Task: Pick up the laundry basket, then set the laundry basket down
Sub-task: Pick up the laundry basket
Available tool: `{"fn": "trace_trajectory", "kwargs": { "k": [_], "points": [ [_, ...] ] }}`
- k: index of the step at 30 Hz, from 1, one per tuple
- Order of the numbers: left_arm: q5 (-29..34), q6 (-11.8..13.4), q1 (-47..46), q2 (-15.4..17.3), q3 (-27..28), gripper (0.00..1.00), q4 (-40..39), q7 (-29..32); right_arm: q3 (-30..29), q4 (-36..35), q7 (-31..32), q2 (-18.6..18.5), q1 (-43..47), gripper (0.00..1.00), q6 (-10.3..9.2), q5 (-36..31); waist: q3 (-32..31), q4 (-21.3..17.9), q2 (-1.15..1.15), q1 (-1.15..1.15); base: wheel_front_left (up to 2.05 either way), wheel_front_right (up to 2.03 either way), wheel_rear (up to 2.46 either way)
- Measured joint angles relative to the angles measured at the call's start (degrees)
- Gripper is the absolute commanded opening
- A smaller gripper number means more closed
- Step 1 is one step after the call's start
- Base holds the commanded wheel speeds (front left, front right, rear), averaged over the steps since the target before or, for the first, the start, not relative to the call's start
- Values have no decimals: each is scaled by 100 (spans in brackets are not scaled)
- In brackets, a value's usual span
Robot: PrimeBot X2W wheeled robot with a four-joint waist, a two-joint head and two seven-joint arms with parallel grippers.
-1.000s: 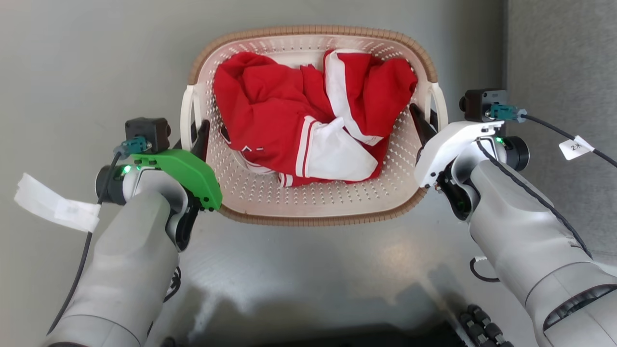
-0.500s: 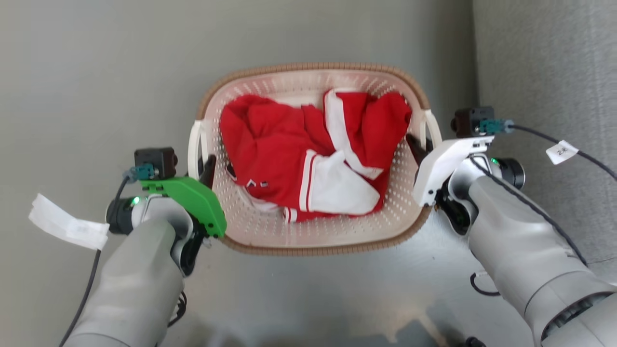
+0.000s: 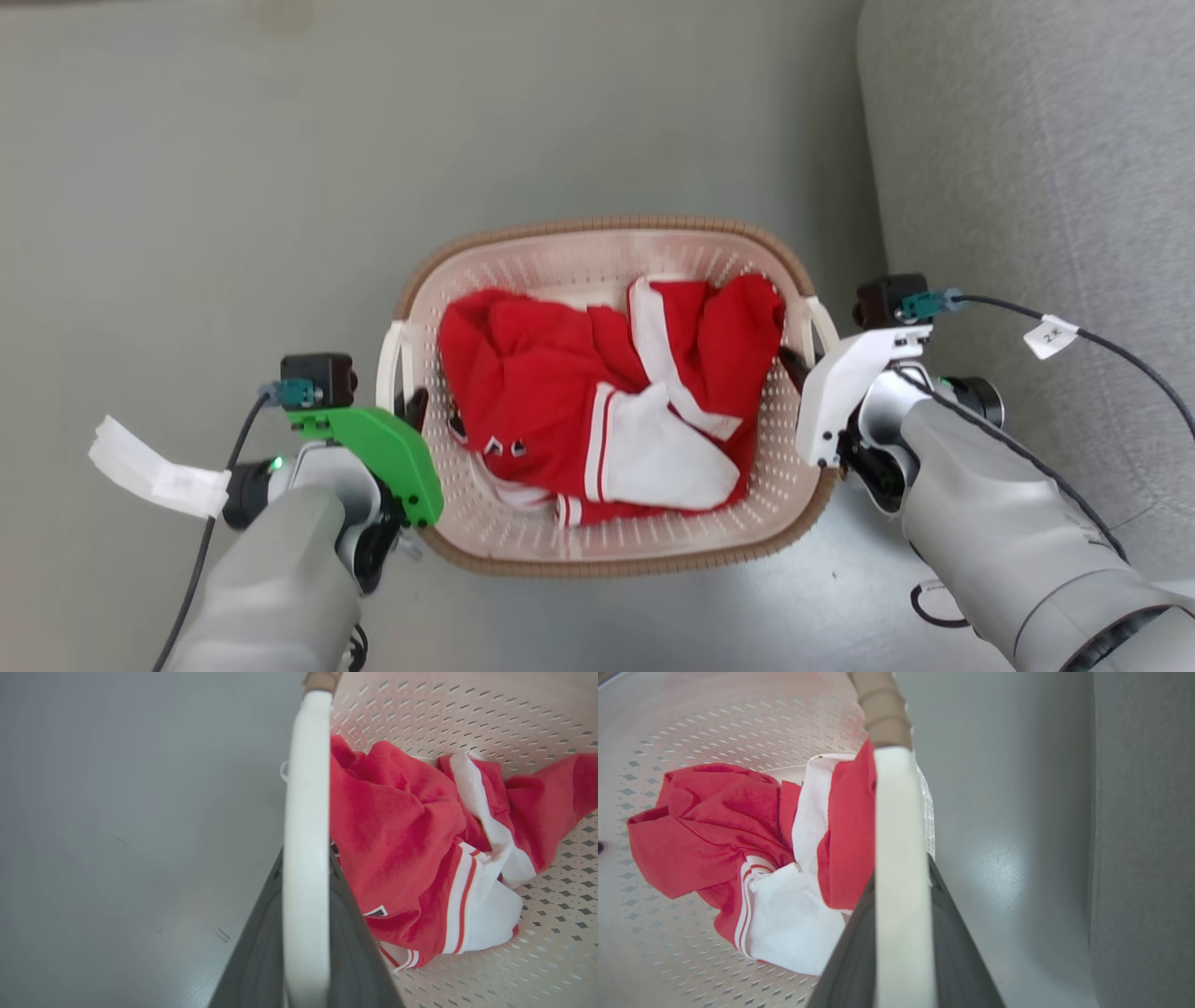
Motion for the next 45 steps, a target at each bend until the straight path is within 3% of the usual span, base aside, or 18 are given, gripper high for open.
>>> {"fn": "trace_trajectory", "kwargs": {
  "k": [27, 45],
  "points": [
    [-662, -3, 825, -83, -261, 0, 333, 1098, 499, 67, 958, 15, 868, 0, -5, 604, -1803, -118, 0, 0, 0, 0, 0],
    [-855, -3, 815, -85, -335, 0, 407, 1450, 586, 68, 1200, 12, 921, 0, -41, 759, -1876, -174, 0, 0, 0, 0, 0]
  ]
}}
